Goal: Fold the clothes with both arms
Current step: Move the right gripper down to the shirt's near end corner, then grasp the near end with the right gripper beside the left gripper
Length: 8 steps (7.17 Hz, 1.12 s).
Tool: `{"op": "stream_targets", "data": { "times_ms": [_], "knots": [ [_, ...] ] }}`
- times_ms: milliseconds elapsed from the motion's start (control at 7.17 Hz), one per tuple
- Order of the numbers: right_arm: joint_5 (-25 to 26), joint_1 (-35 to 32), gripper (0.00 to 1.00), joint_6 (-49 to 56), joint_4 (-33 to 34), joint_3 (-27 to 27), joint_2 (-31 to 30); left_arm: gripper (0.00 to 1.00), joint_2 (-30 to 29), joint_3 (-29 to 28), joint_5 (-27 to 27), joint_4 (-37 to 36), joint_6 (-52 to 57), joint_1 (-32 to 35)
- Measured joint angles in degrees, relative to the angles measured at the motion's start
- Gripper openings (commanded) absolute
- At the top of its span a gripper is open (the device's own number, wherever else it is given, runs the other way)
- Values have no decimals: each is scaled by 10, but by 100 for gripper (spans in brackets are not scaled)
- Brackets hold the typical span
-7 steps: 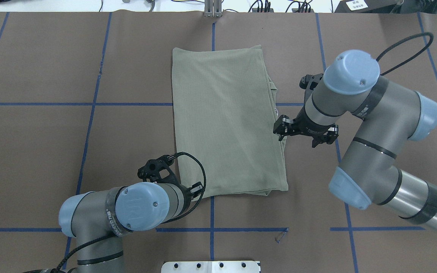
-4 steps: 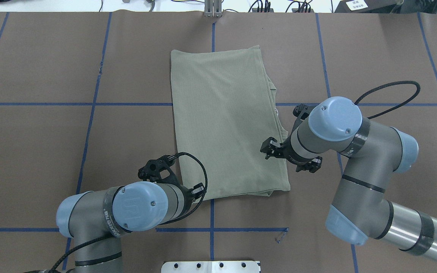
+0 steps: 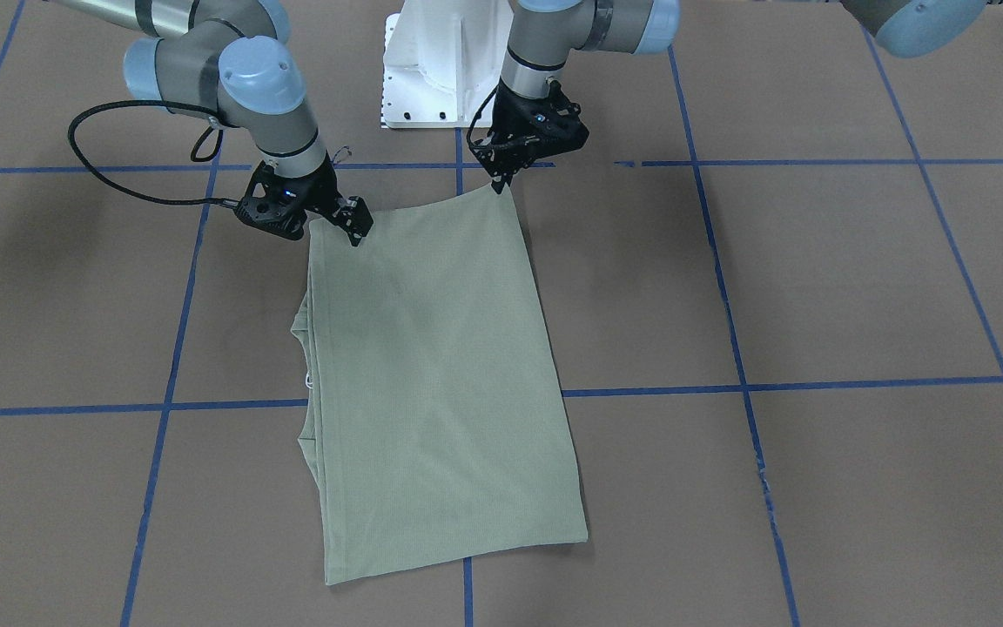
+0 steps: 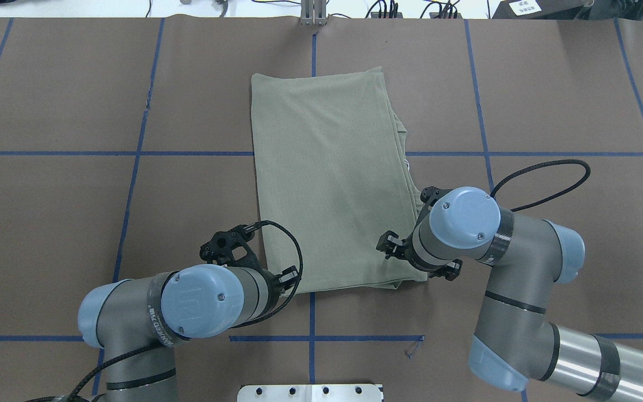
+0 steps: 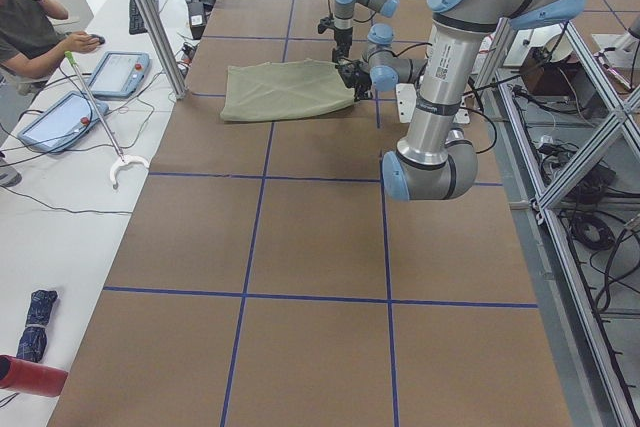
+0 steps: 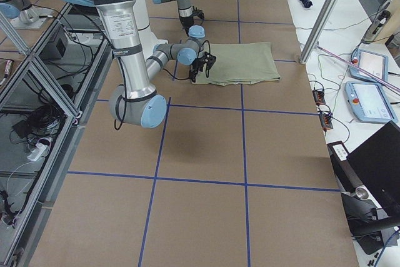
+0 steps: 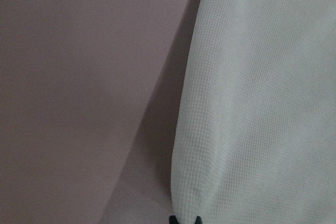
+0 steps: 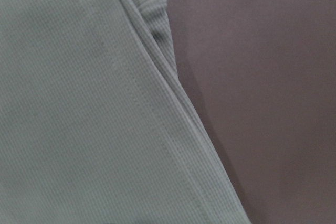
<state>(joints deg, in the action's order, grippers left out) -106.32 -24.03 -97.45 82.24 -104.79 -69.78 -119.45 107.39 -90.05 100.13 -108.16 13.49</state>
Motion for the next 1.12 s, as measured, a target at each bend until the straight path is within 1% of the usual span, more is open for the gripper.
{"op": "stream_targets", "data": {
  "times_ms": [279,837,976,1116],
  "knots": [
    [9,17,100,-19,2,2,1,0,-1,0,0,0,3,0],
    [14,26,100,-31,5,3,-4,0,-2,0,1,0,3,0],
    [14,27,87,-33,4,4,-5,0,-2,0,1,0,3,1],
    [15,27,46,-36,4,4,-4,0,-2,0,1,-1,3,2]
  ]
}}
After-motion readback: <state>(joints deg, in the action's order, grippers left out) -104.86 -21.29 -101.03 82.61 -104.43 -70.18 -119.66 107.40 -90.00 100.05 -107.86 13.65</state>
